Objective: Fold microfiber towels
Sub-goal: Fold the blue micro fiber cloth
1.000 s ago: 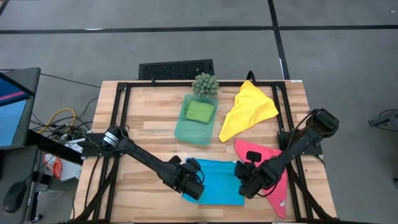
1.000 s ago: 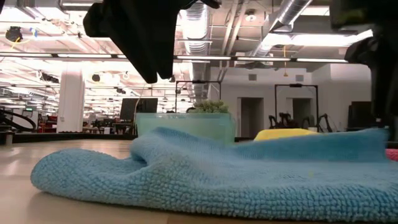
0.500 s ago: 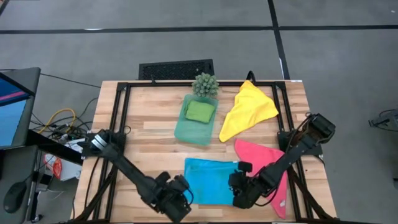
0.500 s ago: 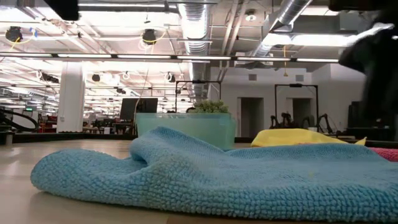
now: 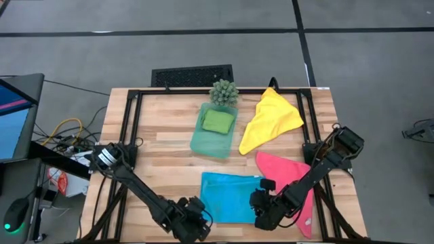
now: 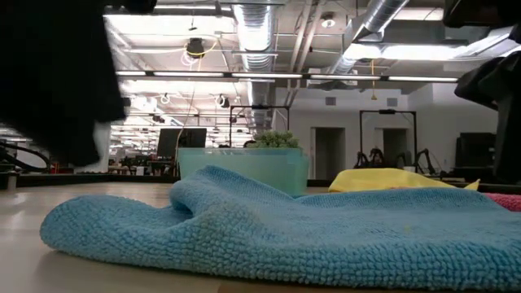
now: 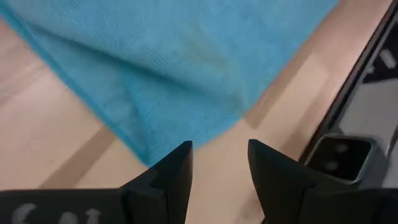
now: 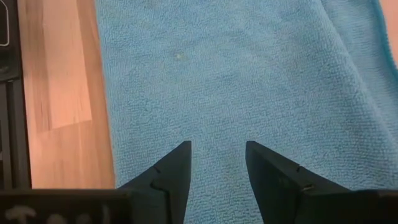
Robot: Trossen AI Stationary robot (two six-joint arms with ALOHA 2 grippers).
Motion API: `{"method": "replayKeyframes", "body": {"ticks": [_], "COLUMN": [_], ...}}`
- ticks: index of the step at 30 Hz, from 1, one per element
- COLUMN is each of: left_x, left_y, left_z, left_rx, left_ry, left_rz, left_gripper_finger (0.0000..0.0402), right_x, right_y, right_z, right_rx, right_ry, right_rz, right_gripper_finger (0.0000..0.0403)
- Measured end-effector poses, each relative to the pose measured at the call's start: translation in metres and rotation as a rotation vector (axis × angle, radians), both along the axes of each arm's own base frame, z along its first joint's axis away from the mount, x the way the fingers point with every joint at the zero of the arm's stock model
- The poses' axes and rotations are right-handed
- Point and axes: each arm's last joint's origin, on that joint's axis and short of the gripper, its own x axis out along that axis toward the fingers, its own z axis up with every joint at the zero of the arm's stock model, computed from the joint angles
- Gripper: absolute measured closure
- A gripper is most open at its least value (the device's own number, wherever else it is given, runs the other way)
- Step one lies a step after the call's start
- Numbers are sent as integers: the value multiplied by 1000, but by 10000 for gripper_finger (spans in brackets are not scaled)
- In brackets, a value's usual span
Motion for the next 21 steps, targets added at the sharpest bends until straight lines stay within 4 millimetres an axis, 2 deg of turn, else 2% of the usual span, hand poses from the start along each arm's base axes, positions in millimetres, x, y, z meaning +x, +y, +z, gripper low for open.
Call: {"method": "replayKeyframes", "body": {"ticks": [4, 11, 17, 21], "left_x": [-7, -4, -1, 1], "left_y": [6, 6, 7, 10], "left_z": [-13, -12, -18, -17], "left_rx": [4, -2, -16, -16], "left_ry": [56, 24, 60, 72], "left_rz": [10, 2, -11, -12], "left_gripper_finger": [255, 265, 311, 356], "right_x": [0, 0, 0, 1], "right_y": [0, 0, -1, 0], "right_z": [0, 0, 0, -10], "right_rx": [-1, -13, -18, -34], "right_ry": [-1, -12, -10, 20], "right_rz": [0, -5, -2, -17], "right_gripper_finger": [229, 230, 234, 236]}}
